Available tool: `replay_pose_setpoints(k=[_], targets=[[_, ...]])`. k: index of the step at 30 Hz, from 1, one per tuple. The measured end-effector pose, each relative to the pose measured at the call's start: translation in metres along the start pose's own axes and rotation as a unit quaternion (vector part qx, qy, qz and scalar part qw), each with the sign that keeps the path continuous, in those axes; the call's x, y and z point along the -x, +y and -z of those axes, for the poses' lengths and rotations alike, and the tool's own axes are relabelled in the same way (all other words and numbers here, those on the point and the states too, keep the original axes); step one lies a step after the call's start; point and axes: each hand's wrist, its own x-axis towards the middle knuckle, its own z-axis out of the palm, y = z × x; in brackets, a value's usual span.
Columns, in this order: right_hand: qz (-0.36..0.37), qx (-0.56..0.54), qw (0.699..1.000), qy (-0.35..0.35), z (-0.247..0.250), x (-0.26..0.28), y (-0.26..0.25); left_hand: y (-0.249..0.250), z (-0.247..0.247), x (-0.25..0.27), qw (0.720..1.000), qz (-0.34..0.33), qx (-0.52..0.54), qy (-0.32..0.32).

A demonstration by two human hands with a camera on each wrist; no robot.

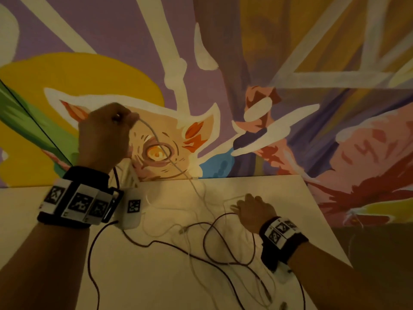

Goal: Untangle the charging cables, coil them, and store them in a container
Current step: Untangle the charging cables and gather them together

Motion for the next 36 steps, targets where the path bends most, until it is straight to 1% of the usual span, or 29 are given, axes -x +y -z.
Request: replay_pose_setpoints(k=[1, 2, 4, 5, 6, 7, 8, 9, 11, 13, 14, 15, 17, 18, 20, 21, 23, 25, 26, 30, 32, 34, 36], targets=[[-0.009, -0.04, 0.999, 0.023, 0.016, 0.0, -0.001, -0.002, -0.005, 0.006, 0.998, -0.001, -0.011, -0.066], [-0.011, -0.075, 0.997, 0.026, 0.032, 0.0, -0.001, -0.006, -0.01, 0.013, 0.991, 0.0, -0.016, -0.135], [-0.002, -0.157, 0.987, -0.008, 0.064, -0.004, 0.0, -0.014, -0.021, 0.024, 0.962, -0.014, -0.053, -0.267], [0.003, -0.219, 0.975, -0.026, 0.077, -0.008, -0.001, -0.015, -0.026, 0.031, 0.943, -0.008, -0.079, -0.324], [0.012, -0.287, 0.957, -0.029, 0.086, -0.014, -0.001, -0.016, -0.033, 0.04, 0.929, 0.007, -0.09, -0.359], [0.029, -0.344, 0.939, -0.007, 0.09, -0.02, -0.001, -0.017, -0.039, 0.048, 0.926, 0.028, -0.08, -0.367], [0.046, -0.374, 0.926, 0.026, 0.09, -0.029, -0.002, -0.017, -0.046, 0.057, 0.933, 0.058, -0.057, -0.35], [0.059, -0.395, 0.915, 0.055, 0.086, -0.036, -0.003, -0.015, -0.052, 0.065, 0.944, 0.092, -0.038, -0.316], [0.058, -0.416, 0.902, 0.102, 0.073, -0.043, -0.008, -0.022, -0.066, 0.081, 0.966, 0.13, -0.025, -0.223], [0.035, -0.403, 0.903, 0.144, 0.051, -0.046, -0.014, -0.033, -0.08, 0.099, 0.978, 0.146, -0.014, -0.146], [0.009, -0.388, 0.91, 0.147, 0.035, -0.048, -0.016, -0.039, -0.086, 0.109, 0.977, 0.169, 0.002, -0.128], [-0.017, -0.37, 0.92, 0.13, 0.019, -0.049, -0.017, -0.042, -0.09, 0.118, 0.971, 0.201, 0.029, -0.123], [-0.05, -0.317, 0.946, 0.04, -0.016, -0.052, -0.02, -0.05, -0.099, 0.137, 0.946, 0.273, 0.087, -0.151], [-0.049, -0.28, 0.959, -0.009, -0.032, -0.054, -0.024, -0.053, -0.102, 0.147, 0.933, 0.295, 0.109, -0.176], [-0.01, -0.205, 0.974, -0.09, -0.057, -0.054, -0.035, -0.058, -0.108, 0.163, 0.898, 0.342, 0.171, -0.218], [0.007, -0.178, 0.977, -0.115, -0.068, -0.056, -0.042, -0.058, -0.109, 0.169, 0.872, 0.375, 0.218, -0.228], [0.015, -0.183, 0.972, -0.146, -0.089, -0.06, -0.055, -0.061, -0.109, 0.182, 0.811, 0.439, 0.316, -0.223], [0.009, -0.219, 0.964, -0.15, -0.108, -0.068, -0.064, -0.06, -0.108, 0.188, 0.753, 0.491, 0.393, -0.195], [0.003, -0.231, 0.961, -0.151, -0.114, -0.071, -0.067, -0.061, -0.107, 0.19, 0.731, 0.507, 0.416, -0.186], [-0.006, -0.238, 0.963, -0.125, -0.132, -0.073, -0.077, -0.066, -0.103, 0.193, 0.667, 0.54, 0.483, -0.174], [-0.001, -0.219, 0.97, -0.109, -0.138, -0.071, -0.077, -0.069, -0.099, 0.193, 0.645, 0.542, 0.508, -0.177], [0.005, -0.194, 0.976, -0.101, -0.144, -0.069, -0.074, -0.071, -0.098, 0.193, 0.637, 0.543, 0.518, -0.178], [0.015, -0.164, 0.981, -0.102, -0.15, -0.066, -0.07, -0.071, -0.098, 0.193, 0.635, 0.538, 0.526, -0.178]])
